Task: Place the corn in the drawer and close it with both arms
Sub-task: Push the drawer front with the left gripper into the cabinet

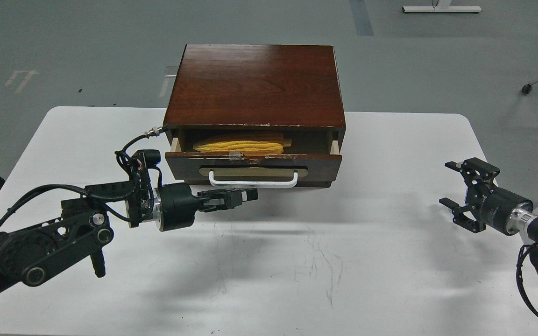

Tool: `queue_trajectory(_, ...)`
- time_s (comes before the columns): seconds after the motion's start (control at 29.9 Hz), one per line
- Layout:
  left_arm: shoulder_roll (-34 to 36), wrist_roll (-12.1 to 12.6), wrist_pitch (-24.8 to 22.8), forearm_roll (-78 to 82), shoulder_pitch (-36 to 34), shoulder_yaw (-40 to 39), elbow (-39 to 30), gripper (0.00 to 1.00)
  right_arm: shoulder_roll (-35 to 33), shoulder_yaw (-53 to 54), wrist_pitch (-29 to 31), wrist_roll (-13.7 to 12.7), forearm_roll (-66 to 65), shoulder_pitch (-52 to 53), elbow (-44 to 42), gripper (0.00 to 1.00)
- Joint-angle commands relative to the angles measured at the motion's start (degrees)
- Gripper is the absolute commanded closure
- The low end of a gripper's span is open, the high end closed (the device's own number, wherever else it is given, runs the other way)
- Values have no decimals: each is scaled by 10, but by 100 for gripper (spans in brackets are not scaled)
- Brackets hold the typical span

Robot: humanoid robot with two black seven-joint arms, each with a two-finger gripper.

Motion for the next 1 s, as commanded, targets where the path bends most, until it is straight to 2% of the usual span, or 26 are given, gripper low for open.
queue_trajectory(0.0,-5,0,1,0,-9,0,20,100,0,0,0,0,-4,0,0,4)
queue_trajectory(0.97,-56,-1,1,0,-54,0,98,100,0,0,0,3,-4,-6,-11,4)
